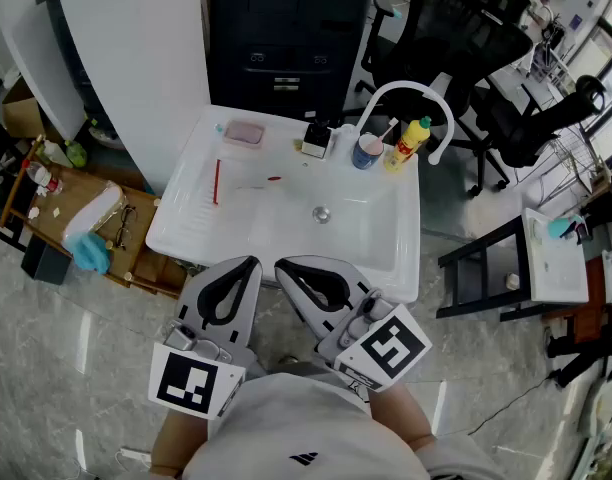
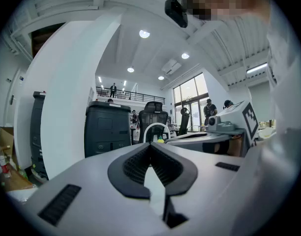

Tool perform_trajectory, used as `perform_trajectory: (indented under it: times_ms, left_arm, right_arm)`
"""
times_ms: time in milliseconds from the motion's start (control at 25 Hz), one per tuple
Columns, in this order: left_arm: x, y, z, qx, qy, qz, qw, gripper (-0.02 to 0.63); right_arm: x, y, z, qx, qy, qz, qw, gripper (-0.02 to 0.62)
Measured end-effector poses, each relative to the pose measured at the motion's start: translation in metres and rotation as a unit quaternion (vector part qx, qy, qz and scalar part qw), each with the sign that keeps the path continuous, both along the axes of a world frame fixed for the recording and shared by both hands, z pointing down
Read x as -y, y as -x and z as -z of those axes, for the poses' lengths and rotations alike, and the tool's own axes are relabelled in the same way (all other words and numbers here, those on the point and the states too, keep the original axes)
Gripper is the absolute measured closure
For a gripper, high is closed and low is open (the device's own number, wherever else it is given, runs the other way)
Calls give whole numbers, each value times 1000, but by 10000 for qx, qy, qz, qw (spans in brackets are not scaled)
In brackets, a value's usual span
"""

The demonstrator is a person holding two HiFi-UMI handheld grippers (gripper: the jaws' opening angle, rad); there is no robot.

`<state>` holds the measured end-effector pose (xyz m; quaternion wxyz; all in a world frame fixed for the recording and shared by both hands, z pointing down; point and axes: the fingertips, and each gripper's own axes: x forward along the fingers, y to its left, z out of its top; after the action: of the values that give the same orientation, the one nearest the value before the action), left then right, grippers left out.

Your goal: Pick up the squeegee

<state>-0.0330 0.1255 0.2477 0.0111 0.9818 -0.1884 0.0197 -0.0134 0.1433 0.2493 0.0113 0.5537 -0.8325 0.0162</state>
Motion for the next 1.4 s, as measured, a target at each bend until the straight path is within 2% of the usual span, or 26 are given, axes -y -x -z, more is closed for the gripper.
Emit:
perform_trajectory:
  times_ms: [280,560,720,1400]
  left_arm:
    - [-11,-1,3,1,-31,12,10000,594]
    - [-1,2,3,9,-32,-52,10000,594]
    - [10,7,1,30,1,-112,9999,594]
    - [91,29,-6,81,181,-411,9990,594]
  right_arm:
    - [-11,0,3,32,-27,43,10000,586]
    - [-1,3,3,55,-18,-30,10000,586]
    - [10,8,3,204,-7,-74,9998,586]
    - [91,30,-7,283,179,-390,9987,586]
